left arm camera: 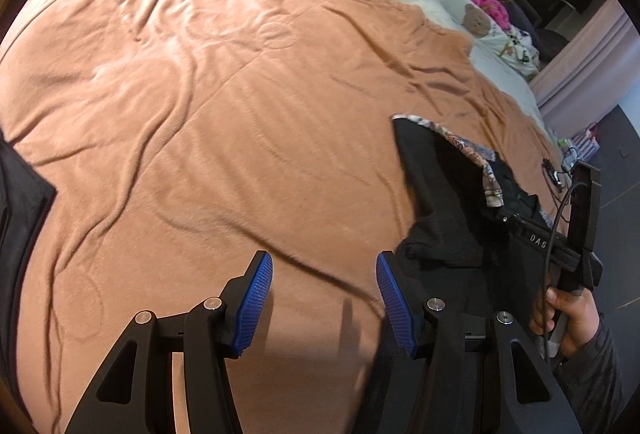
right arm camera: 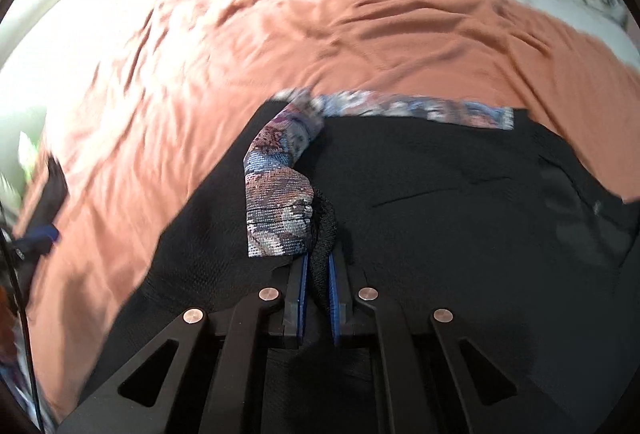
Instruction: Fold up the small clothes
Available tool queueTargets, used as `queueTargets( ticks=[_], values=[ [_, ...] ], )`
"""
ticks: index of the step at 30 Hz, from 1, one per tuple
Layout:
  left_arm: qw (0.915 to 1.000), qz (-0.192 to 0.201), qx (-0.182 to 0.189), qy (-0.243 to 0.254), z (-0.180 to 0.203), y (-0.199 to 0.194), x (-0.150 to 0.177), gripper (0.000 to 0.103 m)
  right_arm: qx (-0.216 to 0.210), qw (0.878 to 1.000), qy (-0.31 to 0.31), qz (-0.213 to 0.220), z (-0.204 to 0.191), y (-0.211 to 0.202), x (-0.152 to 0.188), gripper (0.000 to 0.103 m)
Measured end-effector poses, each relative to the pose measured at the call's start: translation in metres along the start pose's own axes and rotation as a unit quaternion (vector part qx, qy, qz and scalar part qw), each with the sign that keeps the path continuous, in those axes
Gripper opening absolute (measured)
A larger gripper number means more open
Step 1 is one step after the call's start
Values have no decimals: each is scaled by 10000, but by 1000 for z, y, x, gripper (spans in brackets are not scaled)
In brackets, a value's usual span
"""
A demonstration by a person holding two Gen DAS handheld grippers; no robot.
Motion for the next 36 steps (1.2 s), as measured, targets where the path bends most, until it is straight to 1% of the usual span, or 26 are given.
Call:
queueTargets(
  ticks=[5,9,11,12,13,14,15,16,17,20,23,24,25,27,28,29,30,31,33,34,36],
  values=[
    [9998,-40,81,170,20,11,-6,56,-139,9973,695,178,39,-20,-11,6],
    [9995,-109,119,270,33,23,-9,57,-164,9900,1350,366,78,-34,-19,6],
    [9992,-153,118,339,38,28,-8,56,-174,9864,1597,344,91,-36,-18,8],
    [9991,-174,116,377,41,31,-7,56,-232,9840,1746,259,97,-36,-15,11],
    [9989,-190,116,403,43,33,-6,56,-358,9812,1888,154,103,-34,-11,21],
    [9988,-204,119,421,44,35,-5,57,-411,9793,1977,120,106,-36,-7,41],
    [9987,-216,114,438,45,37,-5,57,-430,9780,2034,142,110,-37,-8,53],
    [9987,-230,108,448,47,39,-4,57,-439,9769,2080,204,114,-40,-7,69],
    [9986,-247,107,456,47,41,-3,57,-471,9762,2104,249,117,-42,-5,71],
    [9982,-302,112,513,51,48,1,57,-597,9749,2142,105,117,-39,2,71],
    [9975,-335,99,611,56,53,4,57,-447,9754,2154,-115,122,-34,12,71],
    [9971,-361,72,663,58,56,5,57,-515,9747,2168,-142,126,-37,13,71],
    [9967,-382,44,709,60,59,6,57,-555,9747,2159,-144,126,-38,16,68],
    [9959,-439,9,792,64,67,8,57,-689,9741,2140,-258,120,-38,22,55],
    [9956,-460,3,812,66,70,8,57,-686,9743,2111,-378,118,-37,28,45],
    [9954,-476,4,836,69,74,8,57,-627,9752,2080,-415,119,-36,30,37],
    [9950,-483,5,878,73,78,7,57,-567,9768,2022,-421,119,-37,32,34],
    [9945,-484,-14,931,76,80,7,57,-552,9775,1985,-445,119,-38,34,29],
    [9933,-485,-54,1052,81,84,7,56,-543,9779,1936,-573,118,-38,40,12],
    [9927,-490,-81,1103,83,86,6,53,-548,9774,1937,-646,117,-38,42,3],
    [9906,-616,-179,1207,85,94,9,24,-570,9779,1904,-650,115,-40,46,1]
  ],
)
Point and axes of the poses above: each gripper's, at about its wrist camera, not at the fingertips, and y roughly the way its jaws point, z to its right, x to its underside, the point moved 10 cm from there along y, roughly the way its jaws point, and after that the axes turned 10 degrees about y, right-handed, at the moved point
